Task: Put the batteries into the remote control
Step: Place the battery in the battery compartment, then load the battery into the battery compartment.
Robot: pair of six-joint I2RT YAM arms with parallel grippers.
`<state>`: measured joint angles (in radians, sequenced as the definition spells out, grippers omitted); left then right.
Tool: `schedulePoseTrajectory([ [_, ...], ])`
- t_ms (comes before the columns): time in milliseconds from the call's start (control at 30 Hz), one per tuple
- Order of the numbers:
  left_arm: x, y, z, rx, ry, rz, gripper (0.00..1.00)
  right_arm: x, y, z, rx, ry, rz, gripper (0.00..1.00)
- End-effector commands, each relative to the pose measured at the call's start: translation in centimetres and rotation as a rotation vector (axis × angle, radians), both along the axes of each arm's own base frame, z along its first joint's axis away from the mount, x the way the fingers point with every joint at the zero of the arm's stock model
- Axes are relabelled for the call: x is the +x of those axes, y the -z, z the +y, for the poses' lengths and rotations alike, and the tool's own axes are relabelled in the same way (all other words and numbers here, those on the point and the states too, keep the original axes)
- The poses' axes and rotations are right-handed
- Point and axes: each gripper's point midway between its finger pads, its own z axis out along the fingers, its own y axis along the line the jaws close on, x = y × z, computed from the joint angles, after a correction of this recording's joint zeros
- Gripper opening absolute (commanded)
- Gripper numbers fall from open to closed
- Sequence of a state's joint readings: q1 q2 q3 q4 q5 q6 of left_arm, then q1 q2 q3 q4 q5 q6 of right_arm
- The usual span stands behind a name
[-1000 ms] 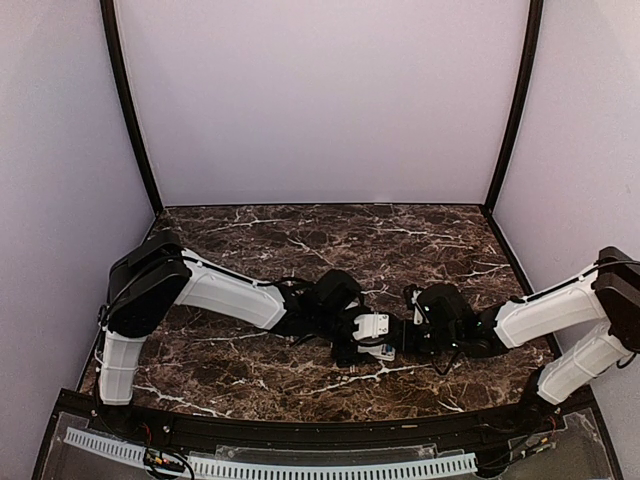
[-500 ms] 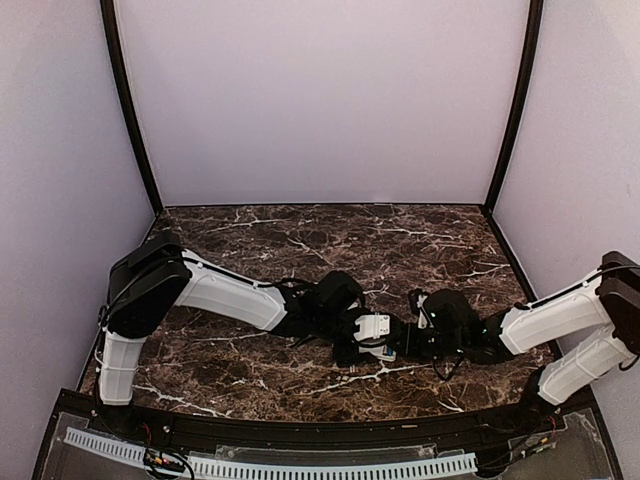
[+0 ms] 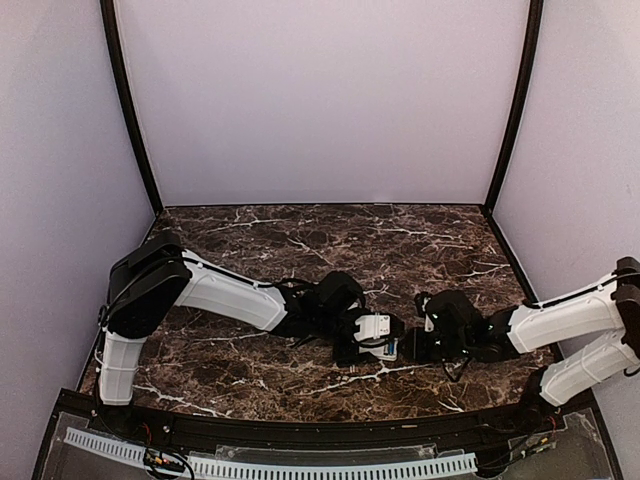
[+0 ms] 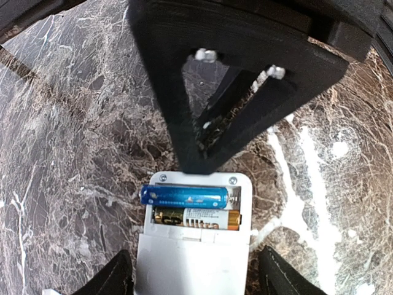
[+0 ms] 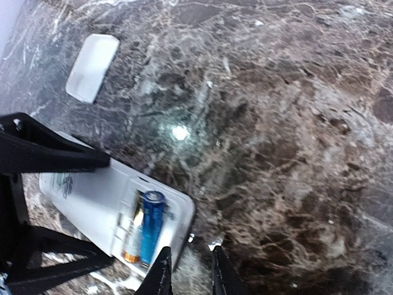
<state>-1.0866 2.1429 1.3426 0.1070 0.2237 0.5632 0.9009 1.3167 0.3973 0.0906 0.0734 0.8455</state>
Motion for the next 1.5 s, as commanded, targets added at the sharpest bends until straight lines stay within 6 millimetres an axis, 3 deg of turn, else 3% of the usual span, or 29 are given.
schedulePoseTrajectory([
  [0,-0.4,2.3,1.7,0.102,-0.007,0.021,0.69,0.1,-0.5,-1.3,-0.088,-0.015,-0.022,0.21],
  [333,-0.4,2.0,1.7,0.103,-0.005,0.018,0.7,2.1,-4.9,-0.6,0.002,-0.147,-0.086,0.23],
  [667,0.5,-0.8,3.0,0.071,-0.019,0.006,0.76,4.1,-5.3,0.8,0.086,-0.381,-0.041,0.2],
  [833,-0.1,0.0,4.9,0.129,0.007,0.073,0.8,5.3,-6.6,0.7,0.115,-0.44,-0.059,0.28],
  [1067,0.3,1.2,6.4,0.158,-0.013,0.113,0.78,5.4,-4.3,0.3,0.129,-0.418,0.051,0.27],
  [1267,0.2,1.9,6.6,0.174,-0.001,0.12,0.72,5.0,-4.5,1.5,0.196,-0.471,0.049,0.18],
  [1467,0.1,2.0,6.6,0.173,0.005,0.124,0.68,4.7,-3.5,1.6,0.212,-0.477,0.057,0.14],
])
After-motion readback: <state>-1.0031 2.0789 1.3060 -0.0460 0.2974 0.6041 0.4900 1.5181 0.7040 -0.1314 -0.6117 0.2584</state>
